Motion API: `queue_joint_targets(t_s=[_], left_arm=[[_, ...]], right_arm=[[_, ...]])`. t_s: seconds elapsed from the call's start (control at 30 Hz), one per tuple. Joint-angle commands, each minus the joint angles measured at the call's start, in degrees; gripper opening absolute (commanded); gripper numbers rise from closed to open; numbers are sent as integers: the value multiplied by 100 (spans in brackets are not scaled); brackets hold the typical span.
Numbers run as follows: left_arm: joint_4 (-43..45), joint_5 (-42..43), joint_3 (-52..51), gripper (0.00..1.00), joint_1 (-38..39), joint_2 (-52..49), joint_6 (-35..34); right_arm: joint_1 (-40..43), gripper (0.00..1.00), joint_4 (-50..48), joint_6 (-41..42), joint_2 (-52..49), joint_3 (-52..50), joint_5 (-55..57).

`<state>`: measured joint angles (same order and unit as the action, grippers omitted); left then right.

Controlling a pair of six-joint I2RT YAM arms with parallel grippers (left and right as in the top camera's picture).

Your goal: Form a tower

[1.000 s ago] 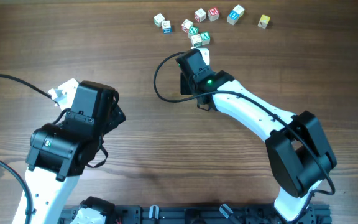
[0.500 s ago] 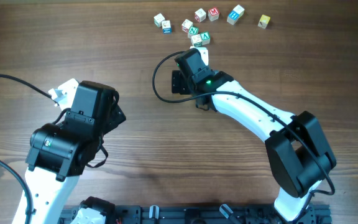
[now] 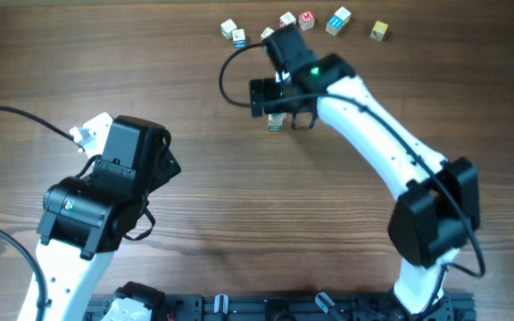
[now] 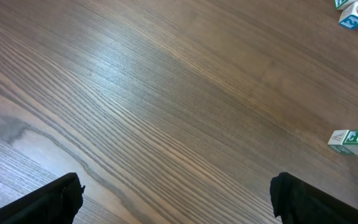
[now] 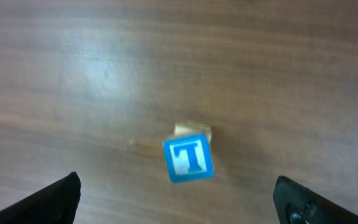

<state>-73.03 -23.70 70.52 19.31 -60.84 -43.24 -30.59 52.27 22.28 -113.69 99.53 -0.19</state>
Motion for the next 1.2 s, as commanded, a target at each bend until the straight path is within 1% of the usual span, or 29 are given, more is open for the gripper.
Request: queue_joint_targets(t_s=[0.0,0.1,0.23,0.5,0.57,0.6,0.63,0.67,0.73,0.87,0.9,1.07,1.17], left_arm=[[15,28,-50,100,-57,9,-94],[15,28,-50,100,-57,9,-94],[15,28,-50,100,-57,9,-94],[15,28,-50,100,-57,9,-94],[15,28,-50,100,-57,9,-94],[15,28,-50,100,-57,9,-94],[15,28,-50,100,-57,9,-94],[15,28,-50,100,-57,9,-94],[15,28,-50,100,-57,9,-94],[15,28,-50,100,-57,9,-94],[15,28,-50,100,-57,9,-94],[15,28,-50,100,-57,9,-94],[15,28,-50,100,-57,9,-94]], right_arm=[[59,100,267,-278,-876,538,-564],[0,99,352,-118,-1217,638,-520],[-11,100,450,-111,-1486,636,-435],[-48,99,341,26,-1652,634,-216],[-48,93,227,33,-1652,634,-151],[-48,88,188,50,-1657,634,-94],[-48,86,170,68,-1661,634,-70],[-48,80,170,66,-1663,634,-72],[-48,74,177,61,-1683,634,-70],[-52,66,260,70,-1808,634,-72],[-55,61,284,90,-1827,632,-70],[-52,50,289,188,-1832,632,-7],[-70,39,289,186,-1832,632,26]])
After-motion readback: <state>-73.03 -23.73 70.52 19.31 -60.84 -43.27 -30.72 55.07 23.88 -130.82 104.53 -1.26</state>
